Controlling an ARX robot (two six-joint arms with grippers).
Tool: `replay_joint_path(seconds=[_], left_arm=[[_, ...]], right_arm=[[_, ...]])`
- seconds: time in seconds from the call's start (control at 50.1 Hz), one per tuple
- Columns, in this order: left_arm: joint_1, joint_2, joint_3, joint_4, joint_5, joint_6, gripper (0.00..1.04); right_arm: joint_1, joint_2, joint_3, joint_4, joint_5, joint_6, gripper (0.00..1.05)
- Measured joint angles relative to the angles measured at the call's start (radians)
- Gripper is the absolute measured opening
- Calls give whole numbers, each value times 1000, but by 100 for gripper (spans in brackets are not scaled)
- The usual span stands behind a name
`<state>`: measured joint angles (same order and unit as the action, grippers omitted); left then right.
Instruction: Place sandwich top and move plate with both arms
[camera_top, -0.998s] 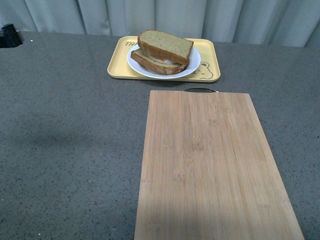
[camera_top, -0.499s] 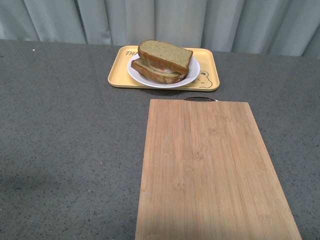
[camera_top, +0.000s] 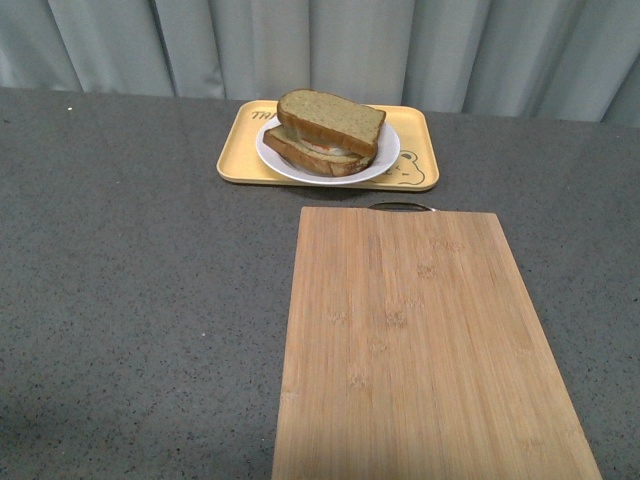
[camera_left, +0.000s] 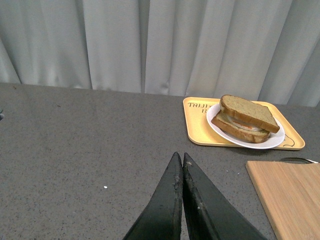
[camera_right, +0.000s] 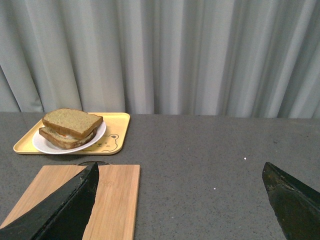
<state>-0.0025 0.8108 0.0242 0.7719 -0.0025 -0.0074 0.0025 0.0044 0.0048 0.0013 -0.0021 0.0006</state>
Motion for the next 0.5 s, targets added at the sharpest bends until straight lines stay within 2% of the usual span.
replay_joint_path(seconds=[0.499], left_arm=[[0, -366, -8, -328, 0, 0, 4]], right_arm=[[0, 0, 0, 0, 0, 0, 95]])
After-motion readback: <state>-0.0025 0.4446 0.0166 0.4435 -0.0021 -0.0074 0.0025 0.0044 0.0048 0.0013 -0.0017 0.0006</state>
